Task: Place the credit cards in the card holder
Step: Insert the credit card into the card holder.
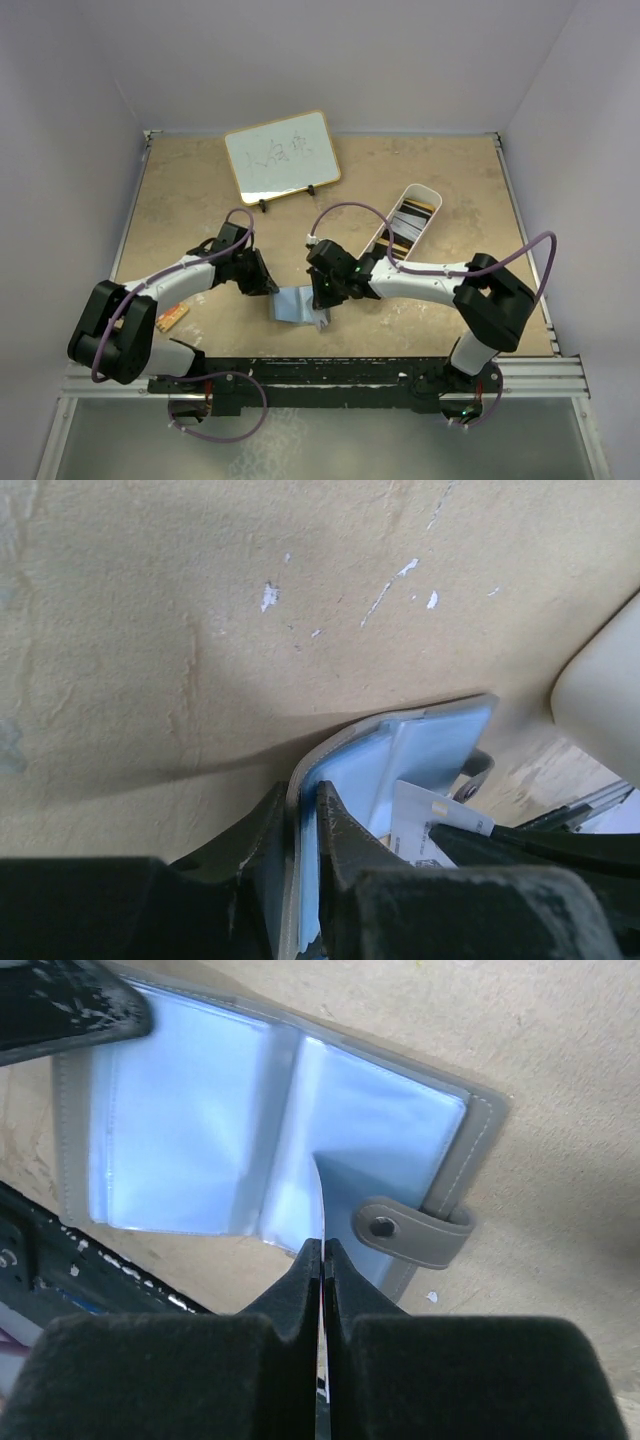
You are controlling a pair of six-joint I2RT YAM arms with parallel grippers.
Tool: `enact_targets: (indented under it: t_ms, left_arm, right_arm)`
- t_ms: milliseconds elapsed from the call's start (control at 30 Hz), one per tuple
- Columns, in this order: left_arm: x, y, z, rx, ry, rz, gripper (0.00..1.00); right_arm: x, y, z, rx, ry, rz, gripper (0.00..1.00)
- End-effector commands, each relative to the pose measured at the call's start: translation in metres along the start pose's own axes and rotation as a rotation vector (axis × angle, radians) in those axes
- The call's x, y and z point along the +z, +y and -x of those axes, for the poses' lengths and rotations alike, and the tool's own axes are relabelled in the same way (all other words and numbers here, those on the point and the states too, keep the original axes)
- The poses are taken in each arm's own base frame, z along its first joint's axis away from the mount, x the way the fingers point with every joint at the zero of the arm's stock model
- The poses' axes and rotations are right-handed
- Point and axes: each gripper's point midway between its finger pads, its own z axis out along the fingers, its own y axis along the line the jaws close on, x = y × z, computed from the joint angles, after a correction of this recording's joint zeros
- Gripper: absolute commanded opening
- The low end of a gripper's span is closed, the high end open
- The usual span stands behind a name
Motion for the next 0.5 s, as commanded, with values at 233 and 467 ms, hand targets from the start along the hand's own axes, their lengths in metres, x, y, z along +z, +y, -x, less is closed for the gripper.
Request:
enact_targets:
  t_ms: [233,467]
  left_arm:
    - [-0.007,0.017,0.015,0.044,-0.074,0.127,0.00]
    - [0.001,0.015,0.010,0.053,-0.058,0.096,0.00]
  right_arm:
    - [0.006,0.004,0.002,0.117,-0.017,0.103,0.00]
    - [0.004,0.018,0.016,0.202,-0.049,0.234,0.00]
